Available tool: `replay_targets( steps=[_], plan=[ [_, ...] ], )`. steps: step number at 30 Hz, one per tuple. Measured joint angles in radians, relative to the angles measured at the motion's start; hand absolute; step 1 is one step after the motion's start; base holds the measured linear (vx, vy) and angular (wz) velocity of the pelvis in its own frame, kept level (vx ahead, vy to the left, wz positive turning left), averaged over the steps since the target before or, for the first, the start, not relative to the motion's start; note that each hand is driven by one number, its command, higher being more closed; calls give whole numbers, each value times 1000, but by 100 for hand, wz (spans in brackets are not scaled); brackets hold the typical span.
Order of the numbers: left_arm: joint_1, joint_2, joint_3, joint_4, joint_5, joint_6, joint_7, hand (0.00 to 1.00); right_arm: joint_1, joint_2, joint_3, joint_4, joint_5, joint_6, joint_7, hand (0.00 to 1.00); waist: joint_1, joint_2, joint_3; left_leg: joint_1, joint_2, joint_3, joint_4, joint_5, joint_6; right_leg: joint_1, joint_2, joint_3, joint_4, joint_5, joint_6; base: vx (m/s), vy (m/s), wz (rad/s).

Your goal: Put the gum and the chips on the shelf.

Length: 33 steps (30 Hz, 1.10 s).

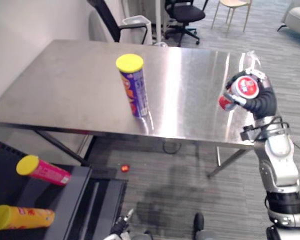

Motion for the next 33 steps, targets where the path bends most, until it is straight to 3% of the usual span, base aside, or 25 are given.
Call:
replay_targets(
  steps=[7,13,15,17,20,21,22,23,24,25,28,30,33],
  plan=[
    [17,2,31,4,-13,18,-13,0,93,-20,-17,-81,38,36,0,100,-4,-12,-30,20,11,40,11,-4,-5,-13,11,46,26,-7,-5,-49,-34,-19],
    [24,7,39,8,-114,39,-21,0,108,-24,78,-126,69,38,1,100,-19,-6,-19,-54,49,9,202,-88,-8,-115,7,49,315,-147,-10,-94,-32,7],
    [25,6,38,11,-159,40,-22,0,107,-20,144,-126,79,39,1,100,-2,5,-10,-68,59,1,230,-96,-8,-127,6,38,356,-171,-25,-114,-46,18],
    [26,8,38,10,-176,40,-34,0,106,-10,206,-121,87,42,10,100,1,10,-4,-97,59,-50,231,-81,-18,-137,-5,-10,389,-188,-42,-120,-120,72],
    [22,10,34,-1,-171,39,-66,0,67,5,232,-89,89,36,34,100,0,18,1,-187,50,-205,149,20,-41,-162,-35,-179,400,-202,-65,-83,-196,141],
    [22,9,32,-1,-168,38,-69,0,59,2,231,-77,88,36,41,100,7,18,2,-186,56,-214,111,39,-30,-162,-36,-203,400,-208,-75,-89,-268,142],
    [22,9,33,-1,-166,38,-72,0,56,3,228,-63,88,36,45,100,27,35,8,-178,88,-163,20,67,8,-155,-33,-264,385,-214,-89,-71,-248,121],
    [25,7,33,1,-164,39,-73,0,56,3,222,-59,87,36,50,100,31,45,10,-168,115,-95,-51,79,83,-141,-33,-318,362,-209,-97,-79,-260,174],
    [25,4,44,6,-171,39,-76,0,53,5,199,-49,86,33,60,100,25,50,12,-177,141,4,-66,77,136,-122,-53,-401,322,-203,-116,-79,-190,176],
    [28,3,58,3,-172,35,-75,0,48,13,171,-37,81,33,61,100,28,53,12,-211,156,91,11,105,117,-123,-72,-453,329,-211,-128,-80,-132,176],
    [60,-19,79,-4,-170,33,-72,0,47,38,93,-33,67,26,58,100,26,74,1,-202,195,281,232,178,137,-104,-96,-585,337,-227,-151,-100,-176,132],
    [76,-29,80,2,-155,36,-66,0,47,44,51,-33,65,13,54,100,10,103,-15,-188,187,366,161,189,105,-98,-108,-690,335,-234,-162,-121,-20,140],
    [94,-35,108,5,-153,39,-81,0,67,84,42,-33,60,9,44,100,2,90,-10,-161,175,370,216,133,68,-62,-142,-799,321,-226,-151,-150,44,113]
  ],
)
